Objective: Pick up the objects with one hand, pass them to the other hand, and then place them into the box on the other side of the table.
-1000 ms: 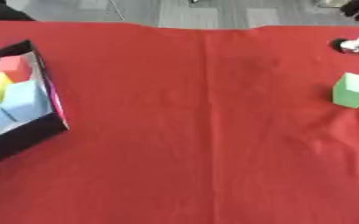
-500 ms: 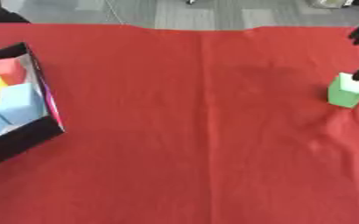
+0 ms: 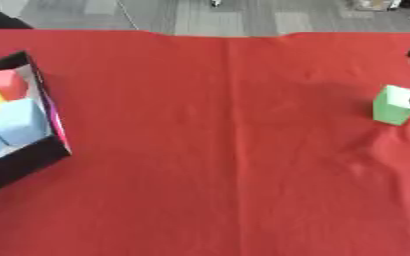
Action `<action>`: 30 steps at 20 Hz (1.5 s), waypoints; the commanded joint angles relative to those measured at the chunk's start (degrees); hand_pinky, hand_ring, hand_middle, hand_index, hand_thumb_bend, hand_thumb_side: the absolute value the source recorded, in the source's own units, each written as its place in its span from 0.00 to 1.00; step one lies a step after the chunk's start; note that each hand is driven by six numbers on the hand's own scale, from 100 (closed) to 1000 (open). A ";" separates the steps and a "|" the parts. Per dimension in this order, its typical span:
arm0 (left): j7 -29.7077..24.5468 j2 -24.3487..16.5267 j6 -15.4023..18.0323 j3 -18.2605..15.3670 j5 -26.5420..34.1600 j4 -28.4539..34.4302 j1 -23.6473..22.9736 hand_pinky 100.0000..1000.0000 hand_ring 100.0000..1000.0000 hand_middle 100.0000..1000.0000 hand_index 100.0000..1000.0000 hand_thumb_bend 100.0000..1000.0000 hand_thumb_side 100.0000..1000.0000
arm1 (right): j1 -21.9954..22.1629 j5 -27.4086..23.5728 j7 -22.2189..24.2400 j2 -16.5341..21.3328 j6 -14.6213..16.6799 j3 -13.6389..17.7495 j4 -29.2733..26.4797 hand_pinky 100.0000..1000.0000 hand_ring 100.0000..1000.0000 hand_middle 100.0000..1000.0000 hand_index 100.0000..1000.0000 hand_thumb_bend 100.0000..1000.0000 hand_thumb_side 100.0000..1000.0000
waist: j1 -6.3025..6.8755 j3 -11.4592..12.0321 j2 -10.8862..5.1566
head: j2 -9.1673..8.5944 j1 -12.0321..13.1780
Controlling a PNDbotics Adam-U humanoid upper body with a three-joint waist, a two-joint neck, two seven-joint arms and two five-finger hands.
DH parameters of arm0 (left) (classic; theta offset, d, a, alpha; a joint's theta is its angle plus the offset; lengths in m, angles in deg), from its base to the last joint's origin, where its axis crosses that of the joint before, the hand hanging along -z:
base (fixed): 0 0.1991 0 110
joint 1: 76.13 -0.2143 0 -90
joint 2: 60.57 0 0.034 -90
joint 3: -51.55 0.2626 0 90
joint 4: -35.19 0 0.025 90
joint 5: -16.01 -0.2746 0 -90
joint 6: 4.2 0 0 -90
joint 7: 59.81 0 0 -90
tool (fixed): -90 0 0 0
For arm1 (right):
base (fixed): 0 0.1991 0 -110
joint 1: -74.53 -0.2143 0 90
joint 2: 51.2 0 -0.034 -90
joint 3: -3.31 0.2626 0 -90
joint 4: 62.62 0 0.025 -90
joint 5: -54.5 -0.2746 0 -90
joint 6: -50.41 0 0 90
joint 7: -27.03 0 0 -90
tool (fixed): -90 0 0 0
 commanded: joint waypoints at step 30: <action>-0.21 -0.74 -0.53 -0.16 -0.52 1.43 1.11 0.79 0.67 0.58 0.76 0.00 0.78 | 0.13 5.05 -5.52 -0.50 0.34 1.02 5.90 1.00 0.93 0.87 0.94 0.44 0.16 | 0.08 1.48 2.50 | -2.16 -4.18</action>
